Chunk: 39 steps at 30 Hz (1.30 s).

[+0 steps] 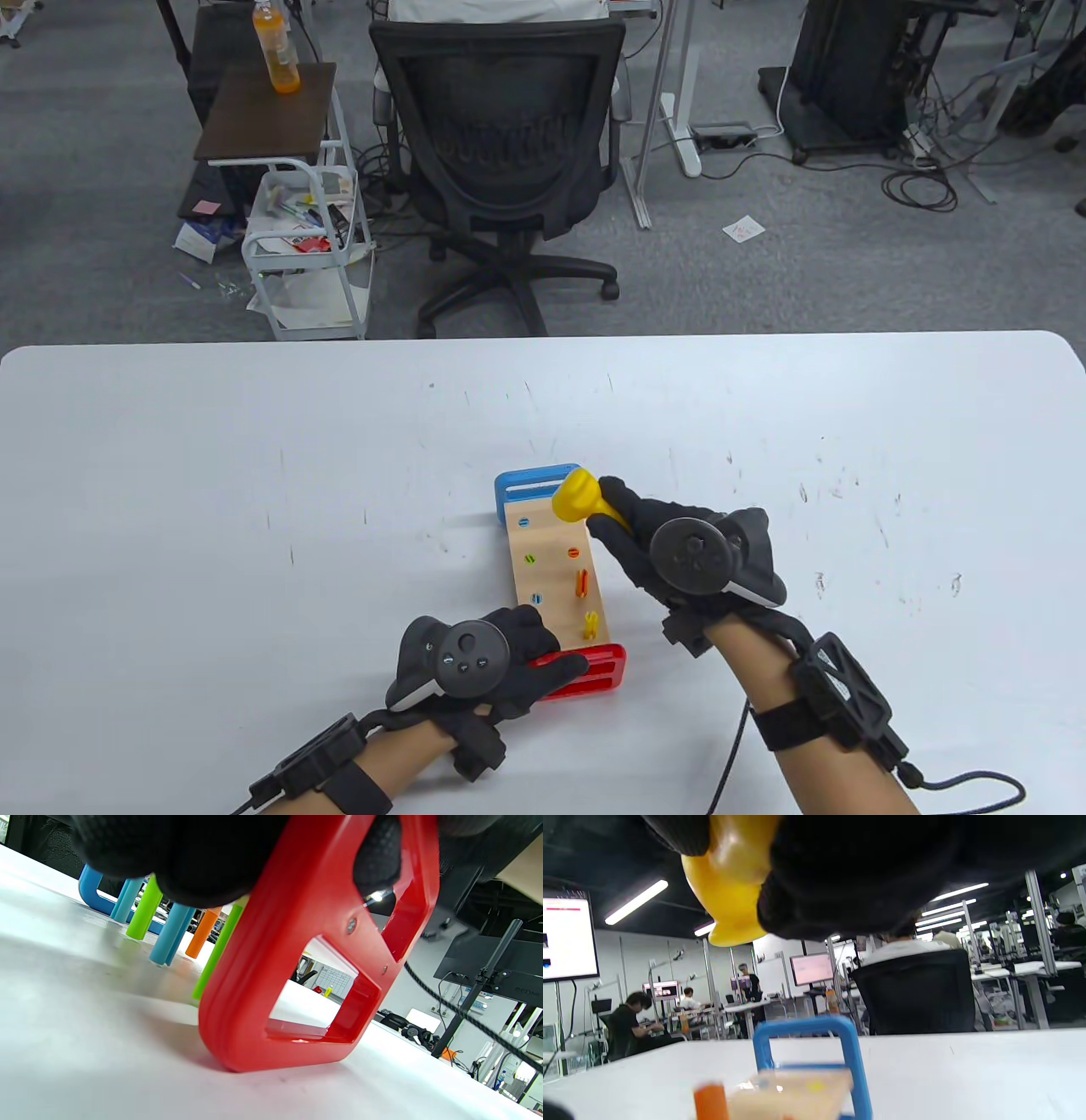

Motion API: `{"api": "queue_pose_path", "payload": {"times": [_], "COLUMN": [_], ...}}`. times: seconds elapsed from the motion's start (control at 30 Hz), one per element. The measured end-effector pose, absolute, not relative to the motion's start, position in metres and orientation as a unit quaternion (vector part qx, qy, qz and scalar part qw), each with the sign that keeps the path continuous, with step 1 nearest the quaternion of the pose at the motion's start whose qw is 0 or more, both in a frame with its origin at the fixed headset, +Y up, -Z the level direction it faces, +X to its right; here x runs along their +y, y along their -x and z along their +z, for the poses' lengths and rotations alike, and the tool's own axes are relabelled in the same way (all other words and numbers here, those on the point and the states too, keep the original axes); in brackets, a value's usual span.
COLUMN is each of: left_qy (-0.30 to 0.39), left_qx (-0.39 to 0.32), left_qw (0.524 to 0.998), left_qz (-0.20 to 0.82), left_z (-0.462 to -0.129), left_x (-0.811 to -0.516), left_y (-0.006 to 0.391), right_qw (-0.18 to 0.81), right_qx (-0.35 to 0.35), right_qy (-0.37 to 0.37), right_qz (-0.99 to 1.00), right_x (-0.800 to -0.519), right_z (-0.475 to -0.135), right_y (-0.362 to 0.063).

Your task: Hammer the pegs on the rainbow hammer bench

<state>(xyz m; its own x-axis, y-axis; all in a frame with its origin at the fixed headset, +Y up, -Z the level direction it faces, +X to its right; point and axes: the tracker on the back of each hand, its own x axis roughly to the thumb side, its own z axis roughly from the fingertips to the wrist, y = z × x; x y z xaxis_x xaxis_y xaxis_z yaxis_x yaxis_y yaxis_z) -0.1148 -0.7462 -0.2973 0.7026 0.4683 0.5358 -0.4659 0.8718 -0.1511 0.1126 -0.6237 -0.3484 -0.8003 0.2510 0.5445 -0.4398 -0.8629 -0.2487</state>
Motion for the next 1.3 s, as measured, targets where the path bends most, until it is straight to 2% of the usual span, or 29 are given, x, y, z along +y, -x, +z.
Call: {"api": "queue_pose_path", "payload": {"times": [0.23, 0.3, 0.37, 0.4, 0.47, 0.5, 0.53, 0.57, 0.6, 0.63, 0.7, 0.87, 0.97, 1.03, 1.13, 1.27, 1.3], "left_qy": [0.002, 0.002, 0.002, 0.001, 0.001, 0.001, 0.002, 0.002, 0.002, 0.002, 0.003, 0.002, 0.002, 0.002, 0.002, 0.002, 0.002], "left_qx": [-0.292, -0.291, -0.291, -0.290, -0.290, -0.290, -0.291, -0.291, -0.291, -0.292, -0.292, -0.292, -0.292, -0.292, -0.292, -0.292, -0.291], "left_qw": [0.922, 0.922, 0.922, 0.923, 0.923, 0.923, 0.923, 0.922, 0.922, 0.922, 0.922, 0.922, 0.922, 0.922, 0.922, 0.922, 0.922], "left_qz": [0.254, 0.254, 0.254, 0.254, 0.254, 0.254, 0.254, 0.254, 0.254, 0.254, 0.254, 0.254, 0.253, 0.253, 0.253, 0.254, 0.255], "left_z": [-0.297, -0.297, -0.297, -0.297, -0.297, -0.297, -0.297, -0.297, -0.297, -0.298, -0.298, -0.298, -0.298, -0.298, -0.297, -0.297, -0.297], "left_x": [-0.746, -0.746, -0.746, -0.746, -0.746, -0.746, -0.746, -0.746, -0.746, -0.747, -0.747, -0.746, -0.747, -0.747, -0.747, -0.747, -0.747], "left_y": [0.115, 0.115, 0.115, 0.115, 0.115, 0.115, 0.115, 0.115, 0.115, 0.115, 0.115, 0.115, 0.115, 0.115, 0.115, 0.115, 0.115], "right_qw": [0.246, 0.250, 0.252, 0.242, 0.188, 0.113, 0.082, 0.115, 0.191, 0.171, 0.196, 0.236, 0.241, 0.239, 0.212, 0.104, 0.154], "right_qx": [-0.227, -0.235, -0.221, -0.207, -0.136, -0.015, 0.028, -0.029, -0.100, -0.073, -0.135, -0.219, -0.247, -0.243, -0.208, -0.059, -0.113], "right_qy": [-0.250, -0.246, -0.240, -0.238, -0.241, -0.228, -0.222, -0.232, -0.243, -0.222, -0.227, -0.252, -0.262, -0.268, -0.273, -0.260, -0.267], "right_qz": [0.908, 0.907, 0.911, 0.918, 0.942, 0.967, 0.971, 0.965, 0.946, 0.957, 0.944, 0.913, 0.902, 0.901, 0.915, 0.958, 0.945], "right_x": [-0.600, -0.606, -0.628, -0.639, -0.674, -0.704, -0.714, -0.708, -0.703, -0.692, -0.662, -0.585, -0.567, -0.574, -0.608, -0.682, -0.680], "right_z": [-0.331, -0.337, -0.350, -0.355, -0.368, -0.375, -0.376, -0.367, -0.371, -0.370, -0.364, -0.335, -0.320, -0.314, -0.315, -0.326, -0.323], "right_y": [-0.132, -0.132, -0.126, -0.122, -0.111, -0.102, -0.099, -0.109, -0.105, -0.108, -0.113, -0.125, -0.130, -0.131, -0.126, -0.111, -0.115]}}
